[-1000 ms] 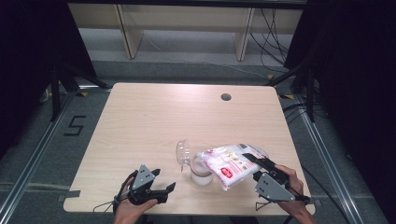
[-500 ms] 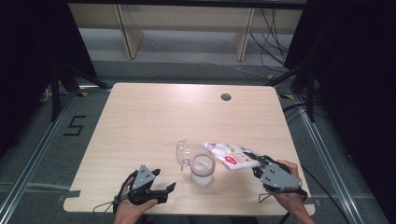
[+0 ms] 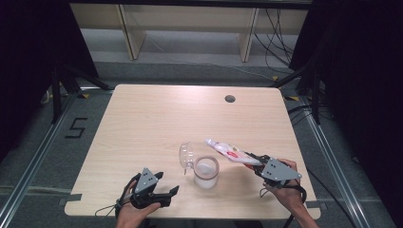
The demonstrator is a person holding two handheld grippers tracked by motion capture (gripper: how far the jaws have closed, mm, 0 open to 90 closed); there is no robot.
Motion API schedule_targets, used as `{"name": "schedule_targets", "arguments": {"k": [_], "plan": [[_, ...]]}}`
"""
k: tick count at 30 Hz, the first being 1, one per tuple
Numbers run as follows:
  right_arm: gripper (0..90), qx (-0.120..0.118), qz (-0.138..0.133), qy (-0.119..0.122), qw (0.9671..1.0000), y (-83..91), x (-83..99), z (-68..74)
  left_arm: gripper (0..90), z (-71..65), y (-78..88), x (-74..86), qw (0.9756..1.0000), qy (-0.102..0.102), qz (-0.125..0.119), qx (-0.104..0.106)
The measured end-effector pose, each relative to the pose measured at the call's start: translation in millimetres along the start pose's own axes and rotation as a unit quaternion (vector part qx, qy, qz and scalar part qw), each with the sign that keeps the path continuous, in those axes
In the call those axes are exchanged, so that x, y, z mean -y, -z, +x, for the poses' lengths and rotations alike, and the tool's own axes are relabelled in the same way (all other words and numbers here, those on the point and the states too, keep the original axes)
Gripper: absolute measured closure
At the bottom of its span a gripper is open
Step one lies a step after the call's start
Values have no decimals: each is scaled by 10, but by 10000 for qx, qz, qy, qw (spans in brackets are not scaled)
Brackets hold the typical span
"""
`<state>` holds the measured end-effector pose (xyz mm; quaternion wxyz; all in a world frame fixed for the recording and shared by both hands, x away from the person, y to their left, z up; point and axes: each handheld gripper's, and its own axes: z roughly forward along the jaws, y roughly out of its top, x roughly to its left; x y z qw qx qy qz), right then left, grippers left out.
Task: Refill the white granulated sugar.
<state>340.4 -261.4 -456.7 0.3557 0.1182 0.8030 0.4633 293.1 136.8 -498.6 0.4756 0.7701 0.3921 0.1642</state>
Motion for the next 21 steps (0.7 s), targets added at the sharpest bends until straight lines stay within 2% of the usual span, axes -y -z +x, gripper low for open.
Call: {"name": "schedule_targets", "arguments": {"k": [2, 3, 7, 12, 13, 20, 21], "plan": [[844, -42, -64, -196, 9998, -36, 36, -49, 234, 0, -5, 1, 10000, 27, -17, -5], [844, -11, -96, -267, 9996, -49, 49, -67, 233, 13, 5, -3, 10000, -84, 27, -8], [844, -44, -206, -625, 9978, -145, 141, -171, 234, 13, 5, -3, 10000, -70, 20, -10], [844, -7, -175, -722, 9972, -226, 212, -207, 233, 11, 6, -2, 10000, -64, 8, -6], [844, -64, -148, -863, 9961, -246, 254, -230, 234, 12, 6, -2, 10000, -63, 11, -8], [844, -11, -133, -1179, 9929, -266, 363, -277, 233, 0, 0, -1, 10000, 19, -17, -4], [844, -16, -192, -1082, 9939, -272, 383, -291, 233, 4, 3, -1, 10000, -1, 0, -5]]}}
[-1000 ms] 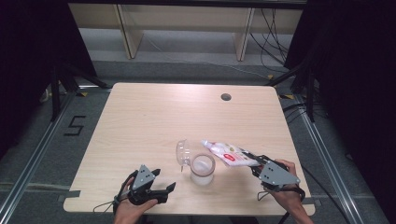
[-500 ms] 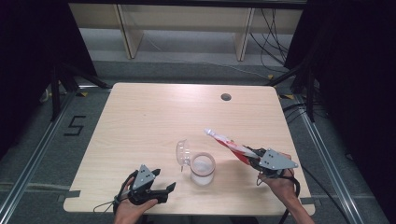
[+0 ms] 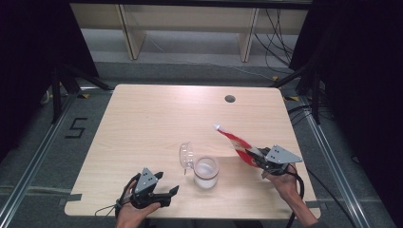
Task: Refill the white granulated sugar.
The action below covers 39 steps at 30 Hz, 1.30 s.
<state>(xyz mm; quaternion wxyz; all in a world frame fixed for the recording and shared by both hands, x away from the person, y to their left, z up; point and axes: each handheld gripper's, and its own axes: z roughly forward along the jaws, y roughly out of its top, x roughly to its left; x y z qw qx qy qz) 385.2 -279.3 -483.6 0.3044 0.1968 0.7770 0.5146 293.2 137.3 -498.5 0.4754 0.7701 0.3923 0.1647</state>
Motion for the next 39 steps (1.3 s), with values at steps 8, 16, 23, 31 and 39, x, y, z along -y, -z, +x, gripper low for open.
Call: {"name": "schedule_targets", "arguments": {"k": [8, 16, 23, 31, 39], "plan": [[842, 107, -47, -342, 9993, 26, 71, -48, 233, -6, 4, -2, 10000, 16, -18, -13], [832, 95, 42, -234, 9997, 63, 97, -68, 233, -7, 5, -1, 10000, 18, -17, -5], [800, 59, 165, -415, 9990, 116, 131, -95, 233, -5, 8, -2, 10000, 11, -19, -12], [790, 115, 243, -591, 9979, 192, 152, -102, 232, -2, 8, -3, 10000, 40, -35, -35], [785, 234, 320, -748, 9964, 240, 199, -140, 232, 1, 5, -3, 10000, 40, -35, -19]]}}
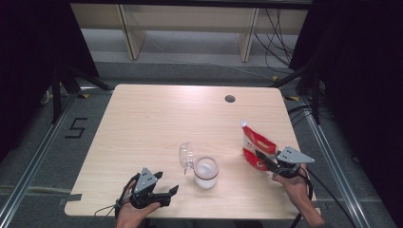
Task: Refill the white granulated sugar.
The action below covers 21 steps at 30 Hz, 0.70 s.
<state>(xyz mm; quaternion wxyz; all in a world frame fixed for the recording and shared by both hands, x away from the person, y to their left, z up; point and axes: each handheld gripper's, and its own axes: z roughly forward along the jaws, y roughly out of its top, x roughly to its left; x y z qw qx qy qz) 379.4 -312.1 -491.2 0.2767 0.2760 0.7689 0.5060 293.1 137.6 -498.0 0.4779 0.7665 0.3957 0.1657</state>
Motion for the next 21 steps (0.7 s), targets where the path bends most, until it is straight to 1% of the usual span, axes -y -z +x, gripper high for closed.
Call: {"name": "schedule_targets", "arguments": {"k": [1, 2, 3, 4, 6, 7, 8, 9, 10, 11, 12, 14, 15, 16, 17, 18, 19, 20, 21], "plan": [[785, 2, -25, -159, 9999, 3, 9, -6, 232, -1, -2, -1, 10000, 7, -4, 7], [785, -39, 60, -265, 9996, 14, 19, -4, 232, -3, 0, -1, 10000, -10, 12, -2], [782, -9, 13, -312, 9995, 7, 22, -14, 232, -2, -2, 0, 10000, -8, 6, 7], [780, 17, -1, -201, 9998, 3, 24, -23, 232, -2, -2, -1, 10000, -4, 3, 8], [765, 45, -7, -210, 9998, -8, 29, -10, 232, 0, -1, 0, 10000, 4, -2, 4], [757, 64, -34, -259, 9996, -16, 33, -7, 232, 2, -2, 1, 10000, 11, -13, 11], [748, 80, 1, -327, 9994, -11, 32, -8, 231, -3, 2, 1, 10000, 10, -9, -23], [741, -1, -10, -265, 9996, -14, 31, -27, 231, -3, 1, 1, 10000, 12, -18, -15], [727, 47, 12, -316, 9995, -8, 31, -25, 231, -3, 2, 1, 10000, 9, -15, -16], [710, 39, 90, -466, 9989, 2, 30, -5, 231, -3, 3, 0, 10000, 10, -12, -11], [672, 115, 24, -402, 9991, -1, 29, -23, 231, -3, 2, 1, 10000, 10, -18, -16], [662, 117, 14, -381, 9992, -1, 28, -33, 231, -1, 2, 0, 10000, 10, -13, -19], [651, 143, 7, -449, 9989, 1, 28, -13, 231, -2, 2, 0, 10000, 12, -15, -18], [633, 153, 82, -551, 9983, 12, 22, 4, 231, -2, 2, 1, 10000, 8, -16, -16], [626, 155, 26, -413, 9990, 13, 18, -8, 230, -4, 2, 0, 10000, 2, -9, -21], [615, 191, 18, -361, 9992, 12, 14, 0, 230, -4, 1, 0, 10000, 3, -8, -21], [570, 200, 0, -273, 9994, 19, -4, 12, 231, -4, 3, 0, 10000, 0, 0, -18], [570, 200, 0, -273, 9994, 19, -4, 12, 231, -4, 3, 0, 10000, 3, -2, -19], [554, 205, 97, -411, 9989, 37, -12, 40, 230, -3, 3, 1, 10000, 7, -9, -17]]}}
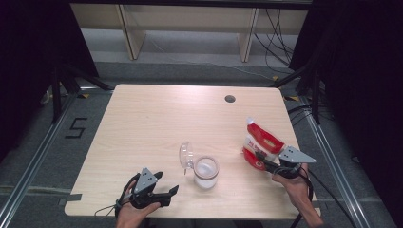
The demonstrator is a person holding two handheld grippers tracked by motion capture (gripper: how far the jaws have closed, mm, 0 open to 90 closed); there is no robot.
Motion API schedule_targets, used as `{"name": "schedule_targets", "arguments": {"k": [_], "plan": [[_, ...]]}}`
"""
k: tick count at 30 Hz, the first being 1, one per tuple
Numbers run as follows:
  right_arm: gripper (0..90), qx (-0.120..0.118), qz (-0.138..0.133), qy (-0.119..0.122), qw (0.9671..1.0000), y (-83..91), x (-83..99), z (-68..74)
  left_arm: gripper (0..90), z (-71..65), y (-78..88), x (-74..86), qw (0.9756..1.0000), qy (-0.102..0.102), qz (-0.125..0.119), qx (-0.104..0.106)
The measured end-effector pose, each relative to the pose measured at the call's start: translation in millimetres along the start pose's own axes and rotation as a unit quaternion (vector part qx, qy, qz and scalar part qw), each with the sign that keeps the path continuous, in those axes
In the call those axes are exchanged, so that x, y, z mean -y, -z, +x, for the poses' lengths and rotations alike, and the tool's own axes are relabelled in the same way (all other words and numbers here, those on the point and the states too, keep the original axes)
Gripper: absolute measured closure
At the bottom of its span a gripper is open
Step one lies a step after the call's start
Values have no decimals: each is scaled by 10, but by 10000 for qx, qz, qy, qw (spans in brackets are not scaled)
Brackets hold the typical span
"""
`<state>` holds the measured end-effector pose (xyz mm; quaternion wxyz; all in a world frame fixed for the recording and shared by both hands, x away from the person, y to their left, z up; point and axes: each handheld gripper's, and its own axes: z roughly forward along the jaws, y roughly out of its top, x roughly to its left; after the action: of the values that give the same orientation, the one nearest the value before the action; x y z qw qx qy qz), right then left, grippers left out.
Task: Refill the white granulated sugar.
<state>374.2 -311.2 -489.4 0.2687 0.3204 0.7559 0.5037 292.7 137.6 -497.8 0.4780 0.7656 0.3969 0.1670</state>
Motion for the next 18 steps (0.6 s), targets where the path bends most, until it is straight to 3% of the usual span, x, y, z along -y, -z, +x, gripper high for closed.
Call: {"name": "schedule_targets", "arguments": {"k": [3, 4, 5, 6, 10, 13, 15, 18], "plan": [[500, -26, 19, -145, 9999, 30, -9, -8, 230, 8, 5, -3, 10000, -76, 5, 13], [476, 26, -45, 25, 10000, 33, -9, -31, 230, 6, 4, -4, 10000, -69, 6, 11], [438, 87, -104, -56, 9999, 32, -10, -22, 230, 7, 4, -4, 10000, -74, 9, 11], [412, 69, 69, -304, 9995, 62, -15, 12, 230, 5, 5, -4, 10000, -73, 13, 1], [351, 91, 49, -244, 9996, 112, -44, 32, 229, -1, 0, 0, 10000, 1, 4, -8], [311, 151, 69, -454, 9988, 169, -47, 46, 229, 9, 5, -4, 10000, -77, 4, 12], [297, 184, 81, -385, 9991, 227, -48, 43, 229, 9, 4, -4, 10000, -75, 7, 4], [268, 268, 102, -491, 9984, 299, -53, 88, 228, 2, 2, -3, 10000, -27, 6, -14]]}}
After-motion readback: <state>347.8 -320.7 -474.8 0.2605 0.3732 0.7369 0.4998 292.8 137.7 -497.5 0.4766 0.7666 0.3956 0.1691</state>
